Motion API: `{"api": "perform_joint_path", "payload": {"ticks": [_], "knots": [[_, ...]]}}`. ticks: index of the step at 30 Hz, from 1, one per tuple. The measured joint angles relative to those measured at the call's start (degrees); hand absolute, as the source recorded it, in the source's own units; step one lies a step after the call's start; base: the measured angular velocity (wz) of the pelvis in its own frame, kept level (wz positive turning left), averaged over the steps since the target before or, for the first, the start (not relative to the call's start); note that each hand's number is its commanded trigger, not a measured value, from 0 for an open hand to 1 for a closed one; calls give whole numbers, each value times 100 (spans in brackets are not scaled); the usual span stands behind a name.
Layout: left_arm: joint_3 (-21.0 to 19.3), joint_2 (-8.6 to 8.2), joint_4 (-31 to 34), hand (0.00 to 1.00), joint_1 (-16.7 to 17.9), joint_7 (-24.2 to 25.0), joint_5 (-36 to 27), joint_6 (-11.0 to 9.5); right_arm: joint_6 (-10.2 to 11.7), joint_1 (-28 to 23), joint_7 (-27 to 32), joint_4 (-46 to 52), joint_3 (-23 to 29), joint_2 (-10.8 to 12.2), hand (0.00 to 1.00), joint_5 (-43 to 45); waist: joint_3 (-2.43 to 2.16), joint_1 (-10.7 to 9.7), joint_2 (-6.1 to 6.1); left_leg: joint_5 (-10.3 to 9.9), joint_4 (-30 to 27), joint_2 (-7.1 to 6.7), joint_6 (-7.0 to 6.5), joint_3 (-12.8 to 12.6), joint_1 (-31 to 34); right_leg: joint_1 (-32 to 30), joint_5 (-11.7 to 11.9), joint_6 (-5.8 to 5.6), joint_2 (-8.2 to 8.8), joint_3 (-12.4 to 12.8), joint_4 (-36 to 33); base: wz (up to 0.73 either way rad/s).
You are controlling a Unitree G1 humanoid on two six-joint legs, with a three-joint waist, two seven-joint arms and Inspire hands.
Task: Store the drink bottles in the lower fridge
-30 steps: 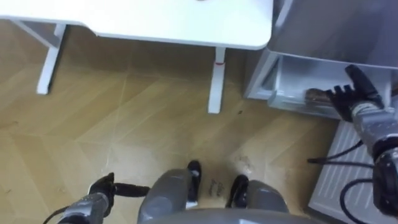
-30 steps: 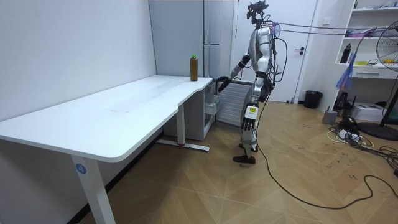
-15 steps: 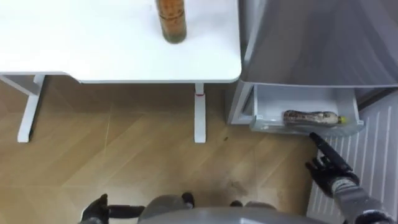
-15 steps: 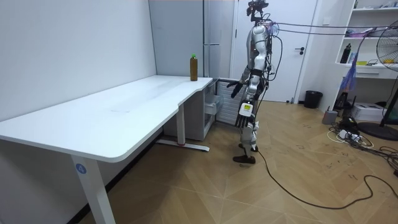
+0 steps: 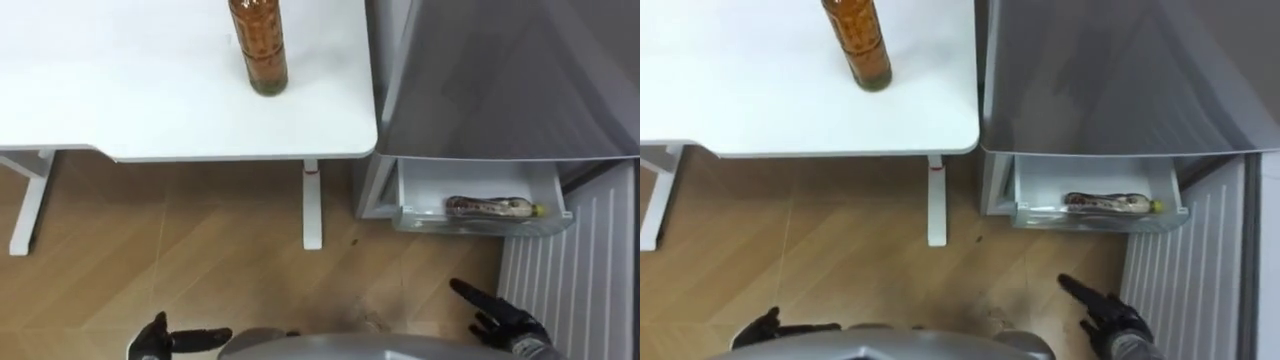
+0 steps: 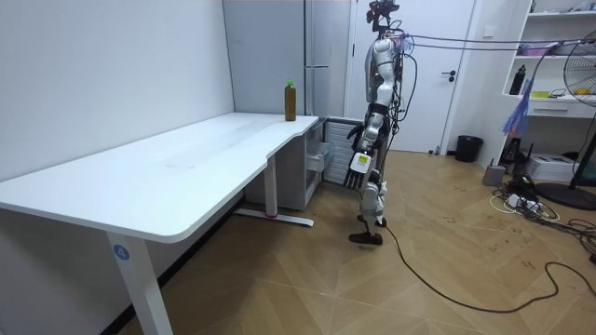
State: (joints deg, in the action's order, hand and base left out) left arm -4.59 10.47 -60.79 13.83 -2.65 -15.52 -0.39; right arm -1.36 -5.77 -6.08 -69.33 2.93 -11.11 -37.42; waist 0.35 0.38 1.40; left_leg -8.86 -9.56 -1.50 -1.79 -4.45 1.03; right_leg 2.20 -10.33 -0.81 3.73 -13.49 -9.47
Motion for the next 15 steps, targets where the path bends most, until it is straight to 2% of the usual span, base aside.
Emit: {"api": "perform_joint_path", "payload": {"ticks": [4, 6, 8, 11, 15], "knots": [[-26, -69, -159, 0, 93, -110, -1, 44, -3, -4, 174, -294, -41, 69, 0, 616, -11, -6, -12, -25, -1, -9, -10, 25, -92, 108, -3, -8, -18, 78, 80, -2], [-132, -145, -232, 0, 90, -122, 3, 50, -13, 6, 181, -473, -35, 106, 0, 812, 8, -8, -21, -34, 0, -15, -13, 46, -155, 184, -10, -19, -16, 77, 83, 8], [-155, -178, -353, 0, 65, -127, 10, 102, -60, -85, 174, -494, -46, 166, 0, 996, -8, -1, 7, -39, -8, -20, -11, 75, -182, 231, -25, -19, -17, 75, 81, 7], [-149, -197, -377, 0, 72, -130, 2, 207, -113, -82, 209, -494, -173, 177, 0, 1136, 10, 12, 39, -40, -11, -18, -10, 48, -215, 261, -27, -17, -24, 95, 87, 0], [-213, -214, -353, 0, -10, -142, 1, 293, -127, 29, 220, -491, -169, 168, 0, 1561, 2, 15, 55, -48, -15, -12, -1, 56, -250, 274, -34, -9, -36, 119, 87, -3]]}}
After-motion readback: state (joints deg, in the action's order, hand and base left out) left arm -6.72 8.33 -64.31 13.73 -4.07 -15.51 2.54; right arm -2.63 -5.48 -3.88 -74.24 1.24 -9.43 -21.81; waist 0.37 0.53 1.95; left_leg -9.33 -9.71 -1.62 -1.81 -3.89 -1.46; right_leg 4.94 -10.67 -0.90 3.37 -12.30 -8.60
